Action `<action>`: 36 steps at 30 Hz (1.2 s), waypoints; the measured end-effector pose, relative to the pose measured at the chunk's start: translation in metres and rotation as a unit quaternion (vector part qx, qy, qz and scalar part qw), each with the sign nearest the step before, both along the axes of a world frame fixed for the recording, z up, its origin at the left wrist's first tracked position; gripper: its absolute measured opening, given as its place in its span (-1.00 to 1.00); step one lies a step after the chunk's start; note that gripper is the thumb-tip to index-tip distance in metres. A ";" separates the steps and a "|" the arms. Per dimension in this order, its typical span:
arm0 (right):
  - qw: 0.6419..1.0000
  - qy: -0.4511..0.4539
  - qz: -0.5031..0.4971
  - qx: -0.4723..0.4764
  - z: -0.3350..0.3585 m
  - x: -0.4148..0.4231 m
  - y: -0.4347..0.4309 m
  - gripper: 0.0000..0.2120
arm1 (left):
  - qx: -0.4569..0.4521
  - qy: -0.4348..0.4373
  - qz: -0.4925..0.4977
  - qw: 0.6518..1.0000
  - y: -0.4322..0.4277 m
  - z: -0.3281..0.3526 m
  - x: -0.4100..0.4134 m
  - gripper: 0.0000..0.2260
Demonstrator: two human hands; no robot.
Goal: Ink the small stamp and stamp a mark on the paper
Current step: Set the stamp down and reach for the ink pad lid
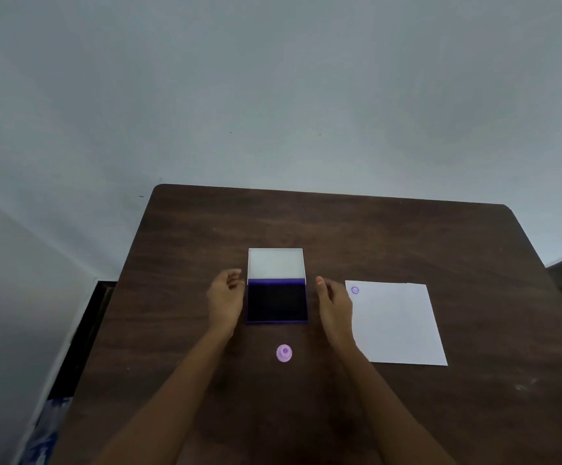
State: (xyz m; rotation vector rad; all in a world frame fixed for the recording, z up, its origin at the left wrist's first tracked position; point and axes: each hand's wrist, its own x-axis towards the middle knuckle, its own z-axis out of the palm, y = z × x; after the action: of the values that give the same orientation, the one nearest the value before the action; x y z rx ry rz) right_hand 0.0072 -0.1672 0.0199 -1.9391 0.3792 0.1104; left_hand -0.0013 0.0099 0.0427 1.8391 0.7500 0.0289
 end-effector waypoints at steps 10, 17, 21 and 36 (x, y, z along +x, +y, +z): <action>1.000 0.027 0.007 0.003 -0.010 0.052 0.018 -0.72 | 0.026 0.018 -0.034 0.999 -0.015 -0.013 0.038 -0.72; 0.996 0.073 0.008 0.049 -0.012 0.063 0.020 -0.69 | -0.043 0.057 0.006 0.997 -0.007 -0.016 0.052 -0.68; 0.994 0.074 0.026 0.078 -0.003 0.068 0.018 -0.73 | -0.056 0.054 -0.015 0.997 -0.002 -0.011 0.054 -0.72; 0.993 -0.071 0.088 -0.012 0.012 0.007 -0.005 -0.96 | 0.001 -0.057 -0.016 0.998 -0.005 0.019 -0.018 -0.88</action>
State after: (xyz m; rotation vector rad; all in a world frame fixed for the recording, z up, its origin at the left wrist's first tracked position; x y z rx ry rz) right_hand 0.0145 -0.1726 0.0321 -1.9882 0.1149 0.0814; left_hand -0.0193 0.0048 0.0615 1.8351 0.6406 0.1129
